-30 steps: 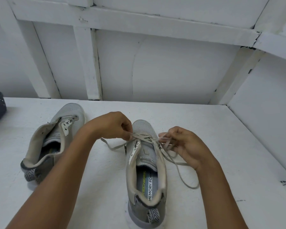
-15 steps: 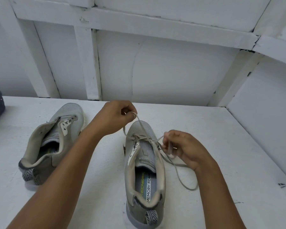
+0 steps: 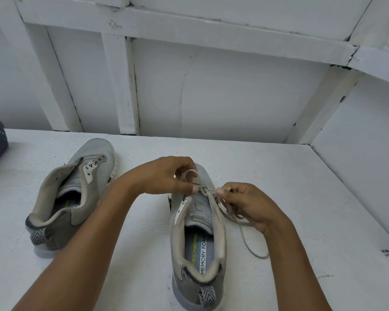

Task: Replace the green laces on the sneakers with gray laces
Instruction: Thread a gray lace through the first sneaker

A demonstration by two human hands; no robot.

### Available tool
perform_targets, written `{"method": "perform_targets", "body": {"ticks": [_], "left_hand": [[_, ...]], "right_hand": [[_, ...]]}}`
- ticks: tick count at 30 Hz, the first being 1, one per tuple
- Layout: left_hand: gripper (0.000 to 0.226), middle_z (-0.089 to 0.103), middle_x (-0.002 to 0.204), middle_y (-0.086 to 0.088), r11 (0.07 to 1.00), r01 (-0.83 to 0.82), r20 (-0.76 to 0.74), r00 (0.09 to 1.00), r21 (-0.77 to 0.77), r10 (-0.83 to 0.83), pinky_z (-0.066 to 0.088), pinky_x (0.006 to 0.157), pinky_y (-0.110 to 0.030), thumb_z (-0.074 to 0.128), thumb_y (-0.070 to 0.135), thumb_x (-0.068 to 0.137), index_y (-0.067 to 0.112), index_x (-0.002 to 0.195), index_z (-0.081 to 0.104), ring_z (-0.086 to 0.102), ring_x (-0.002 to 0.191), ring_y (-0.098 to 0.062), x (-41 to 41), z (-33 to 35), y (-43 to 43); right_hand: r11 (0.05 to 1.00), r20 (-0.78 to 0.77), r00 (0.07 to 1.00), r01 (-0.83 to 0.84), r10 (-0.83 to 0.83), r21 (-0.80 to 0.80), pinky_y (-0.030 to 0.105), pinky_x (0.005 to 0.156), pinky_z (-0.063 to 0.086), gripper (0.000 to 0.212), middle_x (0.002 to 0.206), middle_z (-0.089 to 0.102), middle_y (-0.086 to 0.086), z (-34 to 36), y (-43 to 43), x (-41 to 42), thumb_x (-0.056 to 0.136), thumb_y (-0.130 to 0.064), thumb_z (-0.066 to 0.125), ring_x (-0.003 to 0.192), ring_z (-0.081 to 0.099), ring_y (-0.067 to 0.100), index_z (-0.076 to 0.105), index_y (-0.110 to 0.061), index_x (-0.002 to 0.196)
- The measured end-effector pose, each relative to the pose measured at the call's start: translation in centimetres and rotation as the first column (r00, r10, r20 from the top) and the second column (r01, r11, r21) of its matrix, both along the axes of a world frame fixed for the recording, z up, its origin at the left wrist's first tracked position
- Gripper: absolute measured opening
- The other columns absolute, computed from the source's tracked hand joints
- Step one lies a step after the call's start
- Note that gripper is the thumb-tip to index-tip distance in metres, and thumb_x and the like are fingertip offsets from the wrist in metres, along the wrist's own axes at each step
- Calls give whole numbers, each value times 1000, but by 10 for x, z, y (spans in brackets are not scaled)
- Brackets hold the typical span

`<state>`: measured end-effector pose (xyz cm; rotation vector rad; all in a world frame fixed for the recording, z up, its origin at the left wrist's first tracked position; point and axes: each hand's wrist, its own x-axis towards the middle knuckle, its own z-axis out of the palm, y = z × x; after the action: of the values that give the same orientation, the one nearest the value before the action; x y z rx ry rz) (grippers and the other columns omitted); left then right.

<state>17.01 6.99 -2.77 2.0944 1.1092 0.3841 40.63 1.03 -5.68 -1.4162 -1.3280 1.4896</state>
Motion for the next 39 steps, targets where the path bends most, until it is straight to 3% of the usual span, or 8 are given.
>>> {"method": "perform_targets", "body": {"ticks": [4, 7, 11, 16, 21, 25, 30, 39], "left_hand": [[29, 67, 98, 16, 999, 26, -16, 1000, -41, -26, 54, 85, -28, 78, 39, 80, 33, 106, 66, 62, 92, -3, 0, 0, 0], [24, 66, 94, 21, 998, 40, -27, 999, -53, -42, 52, 82, -22, 77, 31, 84, 32, 106, 67, 62, 90, -1, 0, 0, 2], [19, 63, 82, 35, 996, 58, -51, 997, -63, -61, 47, 78, -18, 75, 31, 86, 32, 103, 69, 60, 86, 3, 2, 2, 3], [12, 65, 79, 29, 996, 66, -72, 995, -60, -70, 48, 83, -24, 69, 23, 89, 32, 97, 72, 59, 81, 5, 1, 4, 1], [12, 66, 92, 18, 997, 77, -146, 987, 30, -72, 48, 80, -22, 68, 25, 90, 31, 98, 75, 57, 84, 5, 11, 4, 2], [9, 69, 91, 13, 993, 115, -221, 970, 27, -106, 47, 70, -20, 71, 24, 85, 29, 91, 75, 59, 82, 1, 22, 5, 9], [6, 65, 75, 13, 990, 119, -199, 975, 75, -102, 43, 62, -21, 70, 21, 86, 27, 86, 72, 55, 68, -2, 28, 6, 12], [11, 72, 80, 8, 990, 125, -147, 980, -63, -133, 52, 77, -35, 68, 15, 88, 24, 93, 73, 62, 73, -7, 26, 9, 12]], "right_hand": [[960, -508, 815, 241, -278, -140, 37, 72, 62, 32, 82, 71, 21, 6, 6, 1, 93, -16, 55, 74, 71, 31, 58, -6, 62], [915, -605, 687, 326, -402, -238, 41, 65, 62, 43, 56, 58, 11, 8, 7, 9, 100, -16, 48, 56, 64, 25, 53, -11, 57], [901, -417, 798, 397, -434, -178, 32, 57, 56, 32, 46, 33, -2, 1, 7, 8, 97, -16, 57, 42, 38, 13, 45, -15, 67], [993, 58, 992, 114, -116, 40, 19, 56, 47, 12, 55, 55, -6, 1, 1, -4, 89, -5, 67, 50, 48, 6, 71, -12, 79], [997, 283, 959, -45, 23, 70, 29, 60, 42, 14, 62, 62, -5, 6, 2, -6, 88, -5, 68, 61, 51, 14, 76, -15, 81], [995, 269, 963, -11, -16, 100, 16, 48, 42, 5, 61, 65, -9, 10, 0, -7, 88, -8, 71, 57, 56, 7, 73, -8, 84], [983, 280, 959, -21, -32, 183, 28, 74, 51, 9, 78, 71, -3, 9, -1, -6, 85, -7, 74, 76, 64, 8, 71, -14, 90], [952, 507, 862, -135, -25, 275, 26, 75, 49, 17, 82, 71, -14, 8, -3, -10, 89, -19, 69, 71, 61, -5, 70, -36, 92]]}}
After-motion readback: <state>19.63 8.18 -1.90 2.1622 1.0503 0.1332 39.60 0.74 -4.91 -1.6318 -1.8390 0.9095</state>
